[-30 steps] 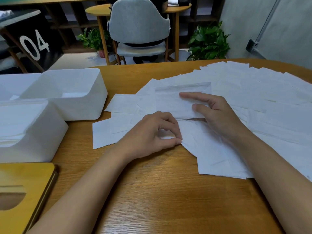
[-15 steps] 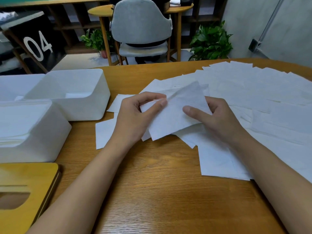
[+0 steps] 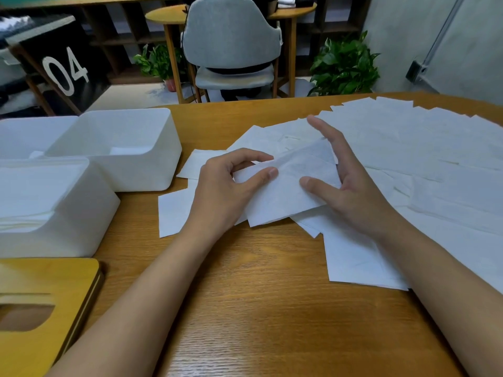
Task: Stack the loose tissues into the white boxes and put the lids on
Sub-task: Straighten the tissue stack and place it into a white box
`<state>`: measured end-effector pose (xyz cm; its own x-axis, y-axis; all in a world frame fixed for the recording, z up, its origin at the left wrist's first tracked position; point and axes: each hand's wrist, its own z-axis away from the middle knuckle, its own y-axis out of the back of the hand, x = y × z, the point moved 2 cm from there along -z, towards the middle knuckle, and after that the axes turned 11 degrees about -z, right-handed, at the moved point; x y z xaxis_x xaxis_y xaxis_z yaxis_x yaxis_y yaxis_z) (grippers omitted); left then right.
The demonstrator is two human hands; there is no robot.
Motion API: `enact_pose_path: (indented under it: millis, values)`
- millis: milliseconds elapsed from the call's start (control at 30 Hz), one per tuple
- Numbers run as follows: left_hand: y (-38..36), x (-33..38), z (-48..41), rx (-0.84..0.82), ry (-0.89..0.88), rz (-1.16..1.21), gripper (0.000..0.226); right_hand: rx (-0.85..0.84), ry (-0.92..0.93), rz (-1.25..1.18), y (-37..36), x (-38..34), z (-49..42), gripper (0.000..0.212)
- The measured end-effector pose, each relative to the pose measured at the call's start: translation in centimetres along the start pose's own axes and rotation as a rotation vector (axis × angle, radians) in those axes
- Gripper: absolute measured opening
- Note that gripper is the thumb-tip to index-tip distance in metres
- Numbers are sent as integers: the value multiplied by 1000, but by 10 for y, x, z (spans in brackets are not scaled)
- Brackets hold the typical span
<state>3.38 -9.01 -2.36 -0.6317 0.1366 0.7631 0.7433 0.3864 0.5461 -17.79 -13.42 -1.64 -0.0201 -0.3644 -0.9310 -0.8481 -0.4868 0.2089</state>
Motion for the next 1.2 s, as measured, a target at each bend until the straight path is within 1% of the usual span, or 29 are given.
enact_pose_path:
  millis: [100, 133, 200, 233, 300, 400, 433, 500, 567, 633, 667, 767, 833, 900, 933, 967, 1033, 1100, 1133, 1200]
  values:
    - [-2, -1, 0, 33, 8, -56, 27, 28, 50, 6, -1, -1, -1, 78]
    - [-2, -1, -1, 15, 36, -48, 31, 43, 63, -10, 0, -1, -2, 78]
    - [-2, -2, -2, -60, 98, 50, 31, 62, 67, -74, 2, -1, -3, 74]
    - [-2, -2, -2, -75, 117, 102, 29, 66, 60, -111, 3, -2, -2, 71]
    - [-1, -3, -2, -43, 140, 173, 21, 55, 36, -147, 5, -3, -1, 60]
    - [0, -3, -2, -28, 115, 202, 16, -16, -23, -72, 6, -3, 0, 32]
    - [1, -3, -3, -33, 96, 181, 16, -26, -47, -60, 6, -3, 1, 28]
    - [2, -3, -4, -20, 65, 160, 20, 28, -81, -47, 7, 0, 1, 31]
    - [3, -6, -5, 32, 44, 88, 27, 151, -82, -29, 12, 4, -1, 35]
    - [2, -10, -5, 44, -8, -100, 34, 272, -79, -26, 18, 8, -2, 36]
    - [1, -12, -4, 10, -46, -186, 36, 320, -77, -20, 20, 10, -3, 37]
    - [-5, -15, -2, -185, -170, -362, 38, 403, -63, -4, 20, 11, -3, 37]
    - [-8, -15, 1, -285, -223, -430, 47, 425, -53, 4, 19, 9, -2, 37]
    - [-9, -12, 1, -318, -246, -445, 56, 443, -46, -1, 20, 8, -3, 37]
    - [-9, -12, 1, -314, -259, -448, 56, 448, -47, -2, 21, 8, -3, 37]
    - [-8, -11, 0, -298, -277, -452, 50, 449, -50, 0, 21, 9, -3, 37]
    - [-6, -10, 0, -245, -307, -427, 30, 443, -57, 4, 21, 10, -3, 37]
    - [-3, -9, 0, -199, -285, -357, 10, 434, -59, -2, 21, 11, -3, 37]
    - [-2, -9, 0, -205, -271, -339, 5, 432, -59, -5, 20, 12, -3, 37]
    - [-3, -9, 0, -233, -300, -364, 4, 428, -63, -6, 21, 13, -4, 37]
